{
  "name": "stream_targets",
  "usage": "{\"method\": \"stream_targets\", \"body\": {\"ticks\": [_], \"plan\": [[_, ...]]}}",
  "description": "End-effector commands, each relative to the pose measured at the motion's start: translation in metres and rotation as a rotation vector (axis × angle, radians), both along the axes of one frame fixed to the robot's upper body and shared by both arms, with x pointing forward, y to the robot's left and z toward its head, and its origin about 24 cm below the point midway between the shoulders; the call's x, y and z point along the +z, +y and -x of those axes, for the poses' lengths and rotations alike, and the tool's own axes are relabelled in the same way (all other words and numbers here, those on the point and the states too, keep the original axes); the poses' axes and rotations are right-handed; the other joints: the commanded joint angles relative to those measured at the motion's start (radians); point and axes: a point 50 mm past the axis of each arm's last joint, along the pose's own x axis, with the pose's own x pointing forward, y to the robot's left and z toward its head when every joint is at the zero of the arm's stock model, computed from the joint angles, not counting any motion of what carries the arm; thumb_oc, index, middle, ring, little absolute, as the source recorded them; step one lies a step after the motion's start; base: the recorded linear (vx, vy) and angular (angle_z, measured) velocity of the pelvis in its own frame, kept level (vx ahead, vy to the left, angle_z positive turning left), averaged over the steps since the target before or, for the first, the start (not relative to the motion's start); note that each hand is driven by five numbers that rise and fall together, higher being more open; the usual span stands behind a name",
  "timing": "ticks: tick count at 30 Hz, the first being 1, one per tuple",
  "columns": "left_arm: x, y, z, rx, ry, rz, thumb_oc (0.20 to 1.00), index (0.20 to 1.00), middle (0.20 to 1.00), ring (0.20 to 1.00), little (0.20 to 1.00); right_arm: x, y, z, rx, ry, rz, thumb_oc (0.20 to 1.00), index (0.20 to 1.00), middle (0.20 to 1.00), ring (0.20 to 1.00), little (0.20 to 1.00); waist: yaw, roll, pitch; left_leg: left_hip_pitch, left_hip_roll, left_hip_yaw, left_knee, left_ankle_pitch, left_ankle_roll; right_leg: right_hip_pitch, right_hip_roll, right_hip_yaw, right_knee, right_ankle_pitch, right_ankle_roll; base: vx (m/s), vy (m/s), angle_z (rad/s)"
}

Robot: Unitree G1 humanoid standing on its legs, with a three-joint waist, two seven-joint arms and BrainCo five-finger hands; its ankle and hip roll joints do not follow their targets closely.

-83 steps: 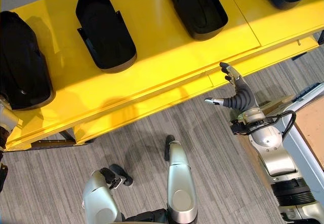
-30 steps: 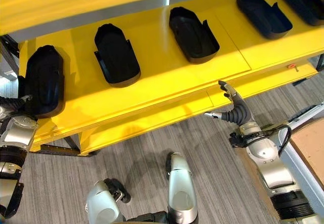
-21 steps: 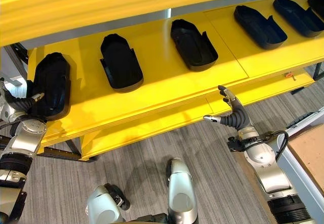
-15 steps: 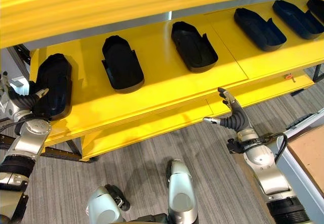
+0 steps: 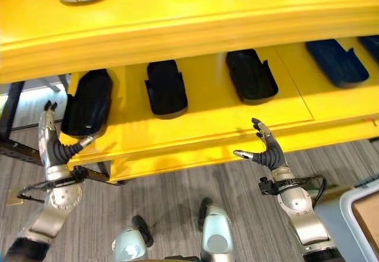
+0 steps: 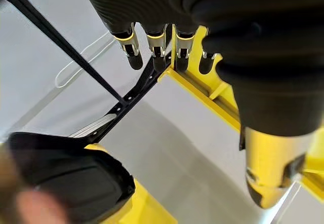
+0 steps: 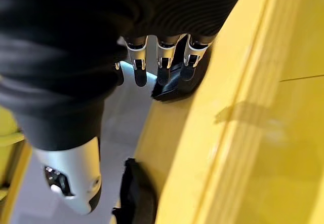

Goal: Move parts from the plastic box to the shelf.

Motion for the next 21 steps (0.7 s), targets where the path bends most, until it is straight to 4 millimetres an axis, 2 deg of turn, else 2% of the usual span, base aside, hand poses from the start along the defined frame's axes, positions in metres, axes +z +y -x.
{"method": "stream_targets", "body": {"ticks": [1,4,7,13,17,19,20,21], "plan": [[0.035,-0.004,0.002,-0.114,-0.212,-0.184,1.0,1.0,1.0,1.0,1.0,0.025,0.003,-0.001,0.006,-0.173,-0.001,1.0,1.0,1.0,1.0,1.0,-0.004,-0.06,-0.038,-0.082,0.02,-0.038,0.099,0.026,-0.017,0.182,0.003,-0.015,-0.113,-0.046,0.062,-0.08,0.013,0.14],[0.03,-0.007,0.008,-0.151,-0.209,-0.178,1.0,1.0,1.0,1.0,1.0,0.024,0.005,-0.004,0.004,-0.185,0.067,1.0,1.0,1.0,1.0,1.0,0.011,-0.06,-0.051,-0.056,0.013,-0.042,0.07,0.031,-0.023,0.211,-0.004,-0.027,-0.151,-0.036,0.066,-0.07,0.042,0.16],[0.028,-0.012,0.012,-0.234,-0.203,-0.149,1.0,1.0,1.0,1.0,1.0,0.026,0.006,-0.008,-0.015,-0.197,0.062,1.0,1.0,1.0,1.0,1.0,0.025,-0.062,-0.063,-0.034,-0.004,-0.042,0.046,0.02,-0.022,0.233,-0.015,-0.036,-0.182,-0.018,0.079,-0.09,0.101,0.15],[0.035,-0.029,0.018,-0.405,-0.23,-0.168,1.0,1.0,1.0,1.0,1.0,0.03,0.003,-0.013,-0.059,-0.222,0.016,1.0,1.0,1.0,1.0,1.0,0.04,-0.073,-0.077,0.012,-0.071,-0.019,-0.002,-0.056,0.011,0.264,-0.047,-0.051,-0.234,0.038,0.125,-0.09,0.203,0.16],[0.033,-0.039,0.017,-0.561,-0.118,-0.167,1.0,1.0,1.0,1.0,1.0,0.028,0.004,-0.016,-0.085,-0.226,-0.009,1.0,1.0,1.0,1.0,1.0,0.041,-0.073,-0.084,0.046,-0.123,-0.002,-0.022,-0.083,0.042,0.265,-0.107,-0.046,-0.28,0.114,0.192,-0.06,0.303,0.12],[0.032,-0.044,0.016,-0.624,-0.095,-0.163,1.0,1.0,1.0,1.0,1.0,0.026,0.006,-0.017,-0.106,-0.236,-0.021,1.0,1.0,1.0,1.0,1.0,0.047,-0.069,-0.086,0.062,-0.15,0.004,-0.05,-0.085,0.056,0.26,-0.152,-0.049,-0.292,0.167,0.219,-0.04,0.244,-0.01],[0.032,-0.046,0.016,-0.652,-0.085,-0.16,1.0,1.0,1.0,1.0,1.0,0.026,0.006,-0.018,-0.113,-0.239,-0.029,1.0,1.0,1.0,1.0,1.0,0.047,-0.069,-0.088,0.067,-0.16,0.005,-0.062,-0.085,0.063,0.262,-0.159,-0.046,-0.306,0.186,0.226,-0.04,0.292,-0.04],[0.031,-0.053,0.016,-0.723,-0.065,-0.17,1.0,1.0,1.0,1.0,1.0,0.024,0.006,-0.018,-0.128,-0.244,-0.053,1.0,1.0,1.0,1.0,1.0,0.032,-0.064,-0.091,0.077,-0.187,-0.003,-0.091,-0.084,0.078,0.244,-0.166,-0.015,-0.317,0.225,0.234,-0.03,0.262,-0.06]]}}
